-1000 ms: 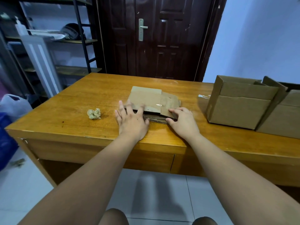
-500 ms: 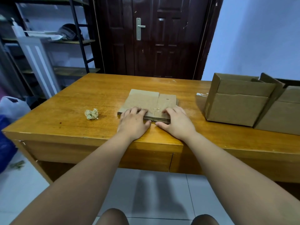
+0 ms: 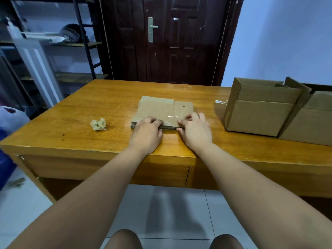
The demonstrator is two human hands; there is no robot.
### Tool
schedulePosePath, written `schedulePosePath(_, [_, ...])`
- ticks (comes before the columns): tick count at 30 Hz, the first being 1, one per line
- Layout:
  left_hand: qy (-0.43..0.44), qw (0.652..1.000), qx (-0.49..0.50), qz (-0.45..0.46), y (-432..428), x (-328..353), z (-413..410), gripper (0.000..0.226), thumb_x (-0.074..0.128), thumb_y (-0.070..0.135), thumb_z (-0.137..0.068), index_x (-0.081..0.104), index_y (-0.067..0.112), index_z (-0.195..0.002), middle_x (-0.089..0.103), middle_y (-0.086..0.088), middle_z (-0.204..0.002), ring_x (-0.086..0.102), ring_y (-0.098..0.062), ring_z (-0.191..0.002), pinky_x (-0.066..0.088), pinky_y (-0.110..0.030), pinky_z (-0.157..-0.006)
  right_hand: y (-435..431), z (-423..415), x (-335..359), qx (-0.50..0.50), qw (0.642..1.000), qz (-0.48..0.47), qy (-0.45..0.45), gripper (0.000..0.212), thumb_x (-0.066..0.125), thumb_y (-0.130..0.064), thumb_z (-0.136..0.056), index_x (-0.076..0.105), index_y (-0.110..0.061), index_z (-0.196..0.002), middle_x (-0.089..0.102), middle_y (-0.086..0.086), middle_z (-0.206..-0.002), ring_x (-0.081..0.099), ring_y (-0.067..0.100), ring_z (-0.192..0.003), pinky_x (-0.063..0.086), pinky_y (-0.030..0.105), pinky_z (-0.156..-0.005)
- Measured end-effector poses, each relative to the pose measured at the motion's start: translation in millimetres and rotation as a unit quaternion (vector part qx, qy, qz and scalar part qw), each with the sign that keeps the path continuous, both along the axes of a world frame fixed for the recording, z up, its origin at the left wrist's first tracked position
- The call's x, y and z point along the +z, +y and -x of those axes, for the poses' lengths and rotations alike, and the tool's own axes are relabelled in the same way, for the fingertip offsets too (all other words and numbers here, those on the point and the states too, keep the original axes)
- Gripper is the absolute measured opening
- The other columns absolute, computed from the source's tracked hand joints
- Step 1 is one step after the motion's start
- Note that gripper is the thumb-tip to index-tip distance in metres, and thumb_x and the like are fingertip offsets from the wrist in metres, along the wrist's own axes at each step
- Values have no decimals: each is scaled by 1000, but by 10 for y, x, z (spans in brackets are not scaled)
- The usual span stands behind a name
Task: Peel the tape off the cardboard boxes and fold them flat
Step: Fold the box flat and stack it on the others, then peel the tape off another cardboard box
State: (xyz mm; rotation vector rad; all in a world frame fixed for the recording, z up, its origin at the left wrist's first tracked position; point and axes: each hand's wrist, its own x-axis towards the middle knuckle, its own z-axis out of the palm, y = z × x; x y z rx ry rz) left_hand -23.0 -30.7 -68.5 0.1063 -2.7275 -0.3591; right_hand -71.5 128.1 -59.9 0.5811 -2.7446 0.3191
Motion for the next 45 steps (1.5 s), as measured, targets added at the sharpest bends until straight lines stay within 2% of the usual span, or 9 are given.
schedulePosePath(5, [-38,998,-48,27,-5,36,-39,47,40,39,-99,33,39,-146,22,-3,-157,4,-30,-147,1,-47,-118,-32,7,-15,-4,994,93,-51,47,46,-11,-96,43,-22,-141,42,8,-138,35,26,-129,39,40,-101])
schedulePosePath(11, [-42,993,-8,111,2,30,-38,49,29,61,-95,25,52,-143,-22,2,-159,-24,-32,-143,-18,-54,-109,166,-141,95,13,994,84,71,47,53,-24,-92,45,-26,-139,44,4,-136,35,21,-128,38,37,-103])
schedulePosePath(19, [-8,989,-24,142,18,54,-114,44,33,50,-98,32,50,-142,-14,3,-160,-21,-33,-144,-12,-57,-113,774,-41,677,-187,943,203,185,65,54,-24,-87,27,-25,-146,34,8,-146,24,28,-138,21,49,-108])
schedulePosePath(26, [44,991,-23,124,55,71,-180,42,48,34,-93,45,31,-135,11,-7,-159,-1,-31,-147,5,-50,-116,1072,34,735,-237,964,61,107,74,66,-37,-86,26,-20,-146,30,15,-148,18,33,-142,11,53,-113])
schedulePosePath(31, [41,978,-49,198,109,114,-199,46,44,26,-95,39,25,-141,11,-11,-159,4,-31,-147,9,-46,-116,1041,-29,854,-223,969,6,106,36,62,-18,-89,55,-16,-125,46,14,-128,38,33,-129,9,53,-116])
schedulePosePath(36, [-18,946,-42,321,243,222,-250,46,37,22,-99,26,25,-144,-2,-12,-161,-3,-31,-147,-1,-51,-116,880,-155,1085,-105,987,22,115,24,54,-19,-95,56,-18,-119,57,8,-120,52,30,-115,23,50,-110])
schedulePosePath(38, [-19,970,-20,241,291,263,-234,47,43,26,-97,31,27,-143,11,-9,-159,6,-29,-147,1,-52,-116,802,-218,1217,-42,987,102,114,17,56,-23,-95,55,-18,-111,59,4,-116,55,27,-109,31,48,-105])
schedulePosePath(41, [39,996,-9,-76,363,429,-225,48,45,42,-96,39,24,-141,39,-3,-147,33,-21,-137,24,-44,-113,719,-352,1426,48,965,251,61,22,60,-29,-92,55,-20,-112,57,-4,-111,51,15,-101,41,33,-89])
schedulePosePath(45, [27,851,-67,-520,464,845,-333,55,25,56,-99,39,25,-143,47,5,-141,40,-18,-133,30,-42,-112,665,-485,1536,89,848,518,-62,16,64,-27,-90,57,-26,-103,59,-14,-97,55,5,-89,44,25,-72])
